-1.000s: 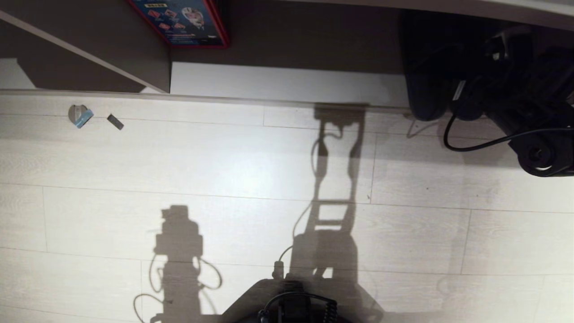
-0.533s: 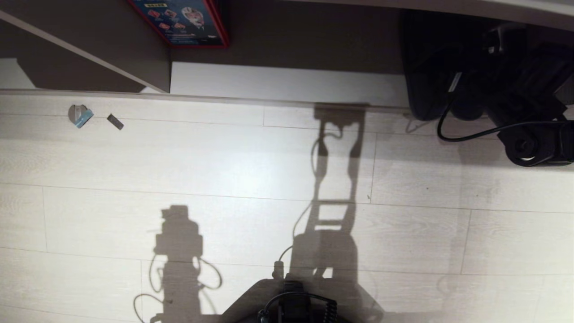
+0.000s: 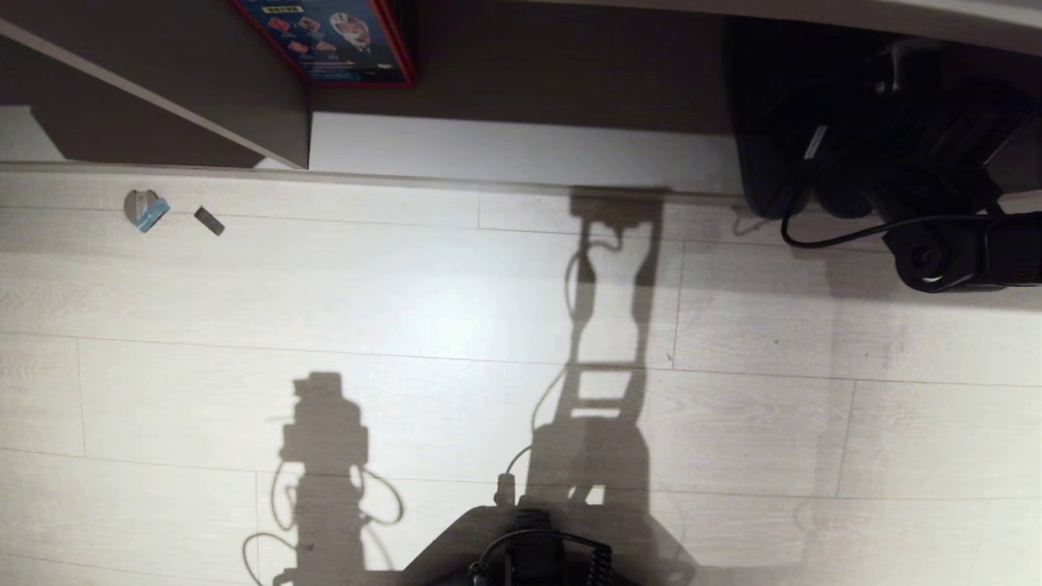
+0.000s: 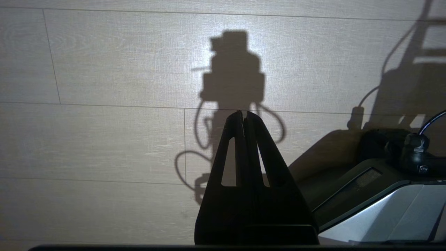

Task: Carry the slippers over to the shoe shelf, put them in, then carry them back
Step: Pick up the slippers in the shoe cabinet

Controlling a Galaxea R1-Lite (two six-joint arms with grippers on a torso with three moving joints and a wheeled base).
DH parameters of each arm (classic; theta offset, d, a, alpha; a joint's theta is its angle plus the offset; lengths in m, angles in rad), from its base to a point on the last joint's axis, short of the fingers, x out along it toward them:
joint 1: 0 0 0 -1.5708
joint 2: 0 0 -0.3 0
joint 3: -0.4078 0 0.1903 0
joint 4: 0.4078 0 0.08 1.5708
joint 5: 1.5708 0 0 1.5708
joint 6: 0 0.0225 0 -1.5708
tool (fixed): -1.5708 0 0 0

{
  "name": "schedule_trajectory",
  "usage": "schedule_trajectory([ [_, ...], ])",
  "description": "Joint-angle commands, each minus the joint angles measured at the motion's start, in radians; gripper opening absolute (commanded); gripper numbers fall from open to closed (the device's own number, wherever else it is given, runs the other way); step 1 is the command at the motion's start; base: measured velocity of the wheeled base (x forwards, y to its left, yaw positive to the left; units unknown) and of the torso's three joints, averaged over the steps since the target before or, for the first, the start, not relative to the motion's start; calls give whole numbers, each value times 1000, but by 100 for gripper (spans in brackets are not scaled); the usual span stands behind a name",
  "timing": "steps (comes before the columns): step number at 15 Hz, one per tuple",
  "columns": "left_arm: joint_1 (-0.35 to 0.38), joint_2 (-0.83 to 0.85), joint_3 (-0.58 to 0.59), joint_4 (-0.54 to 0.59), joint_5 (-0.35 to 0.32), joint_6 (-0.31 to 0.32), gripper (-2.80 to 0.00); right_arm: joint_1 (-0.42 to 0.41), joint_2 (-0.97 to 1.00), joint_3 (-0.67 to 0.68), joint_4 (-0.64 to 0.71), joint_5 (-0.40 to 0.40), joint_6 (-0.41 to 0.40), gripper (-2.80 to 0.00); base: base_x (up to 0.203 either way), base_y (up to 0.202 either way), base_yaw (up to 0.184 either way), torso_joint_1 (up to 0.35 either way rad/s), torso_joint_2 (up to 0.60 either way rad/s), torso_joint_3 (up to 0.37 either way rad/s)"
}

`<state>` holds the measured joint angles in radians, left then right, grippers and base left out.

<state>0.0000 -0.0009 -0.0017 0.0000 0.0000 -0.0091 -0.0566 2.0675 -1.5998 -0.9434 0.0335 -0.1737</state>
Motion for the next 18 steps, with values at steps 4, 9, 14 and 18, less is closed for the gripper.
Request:
schedule_trajectory([
  [4,0,1,0,0,0,0,-280,0,43,-71,-6,-1,3,0,0,0,0,0,0,0],
  [9,0,1,0,0,0,0,-280,-1,75,-140,-7,-1,10,0,0,0,0,0,0,0],
  [14,1,1,0,0,0,0,-280,-2,94,-172,-6,-1,23,0,0,0,0,0,0,0],
  [18,1,1,0,0,0,0,-280,0,105,-180,-8,-1,39,-280,0,0,0,0,0,0],
])
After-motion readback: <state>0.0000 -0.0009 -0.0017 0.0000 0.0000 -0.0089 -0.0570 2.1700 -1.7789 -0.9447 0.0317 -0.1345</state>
